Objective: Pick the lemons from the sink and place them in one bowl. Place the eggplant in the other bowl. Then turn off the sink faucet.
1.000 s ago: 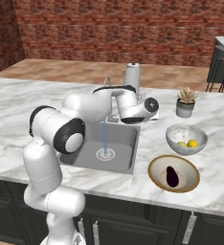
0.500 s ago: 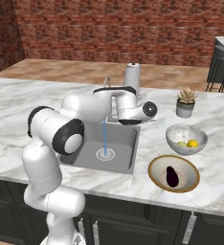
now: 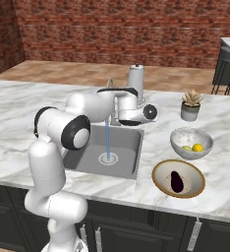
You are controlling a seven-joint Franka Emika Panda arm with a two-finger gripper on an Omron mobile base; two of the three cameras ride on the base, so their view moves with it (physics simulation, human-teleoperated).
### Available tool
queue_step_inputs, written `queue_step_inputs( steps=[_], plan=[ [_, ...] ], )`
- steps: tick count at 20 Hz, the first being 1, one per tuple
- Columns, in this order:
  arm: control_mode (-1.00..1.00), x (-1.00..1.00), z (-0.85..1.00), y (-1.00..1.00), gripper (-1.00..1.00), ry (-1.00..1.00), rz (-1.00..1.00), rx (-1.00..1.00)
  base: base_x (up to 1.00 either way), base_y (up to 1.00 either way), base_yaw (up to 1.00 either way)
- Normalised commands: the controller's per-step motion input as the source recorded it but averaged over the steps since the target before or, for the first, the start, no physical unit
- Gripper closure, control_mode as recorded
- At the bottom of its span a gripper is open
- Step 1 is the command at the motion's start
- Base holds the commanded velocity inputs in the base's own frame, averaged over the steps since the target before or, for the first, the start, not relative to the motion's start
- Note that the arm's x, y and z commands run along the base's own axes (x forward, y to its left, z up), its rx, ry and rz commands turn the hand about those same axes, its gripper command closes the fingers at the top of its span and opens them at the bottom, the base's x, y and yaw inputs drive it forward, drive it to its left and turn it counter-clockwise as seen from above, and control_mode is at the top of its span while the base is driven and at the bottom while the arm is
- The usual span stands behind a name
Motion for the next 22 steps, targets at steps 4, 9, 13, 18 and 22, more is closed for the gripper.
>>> queue_step_inputs(
  steps=[4, 9, 13, 18, 22],
  plan=[
    [-1.0, 0.06, -0.17, 0.0, -1.0, -0.16, 0.1, 0.0, 0.0, 0.0, 0.0],
    [-1.0, 0.0, -0.39, -0.01, -1.0, -0.13, 0.1, 0.0, 0.0, 0.0, 0.0],
    [-1.0, 0.0, -0.01, 0.0, -1.0, 0.0, 0.03, 0.0, 0.0, 0.0, 0.0],
    [-1.0, 0.19, 0.1, 0.0, -1.0, 0.0, 0.0, 0.0, 0.0, 0.0, 0.0],
    [-1.0, 0.22, 0.16, 0.01, -1.0, 0.0, 0.0, 0.0, 0.0, 0.0, 0.0]
  ],
)
